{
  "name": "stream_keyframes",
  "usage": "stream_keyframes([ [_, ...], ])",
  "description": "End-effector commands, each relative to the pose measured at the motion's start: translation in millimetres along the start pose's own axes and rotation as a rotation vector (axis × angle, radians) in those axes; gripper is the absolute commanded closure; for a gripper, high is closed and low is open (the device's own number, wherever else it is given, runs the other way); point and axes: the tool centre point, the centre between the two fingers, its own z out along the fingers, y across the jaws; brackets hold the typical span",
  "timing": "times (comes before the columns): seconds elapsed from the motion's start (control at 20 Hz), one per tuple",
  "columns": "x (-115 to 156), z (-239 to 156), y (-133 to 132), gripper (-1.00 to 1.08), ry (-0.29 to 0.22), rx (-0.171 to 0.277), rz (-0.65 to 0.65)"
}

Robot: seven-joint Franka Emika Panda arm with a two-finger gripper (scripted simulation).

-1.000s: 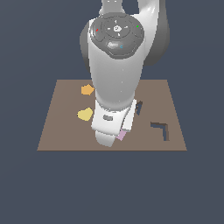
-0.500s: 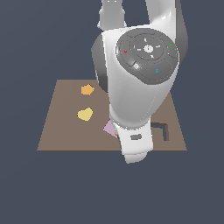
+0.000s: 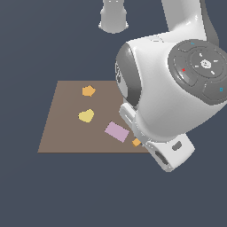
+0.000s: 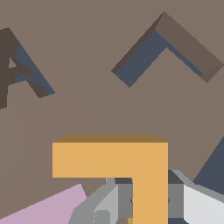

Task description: Insert a designated object into the corresponding slot on a board.

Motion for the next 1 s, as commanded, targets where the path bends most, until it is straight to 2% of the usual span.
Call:
stream_keyframes([
  [0.0,9.6,-0.6,9.9,1.08,0.0,0.0,-0.111],
  [0.5,53.0,-1.6,33.7,1.08,0.001,0.0,-0.505],
  [0.95,83.1,-2.1,38.3,1.08,0.001,0.0,-0.744],
])
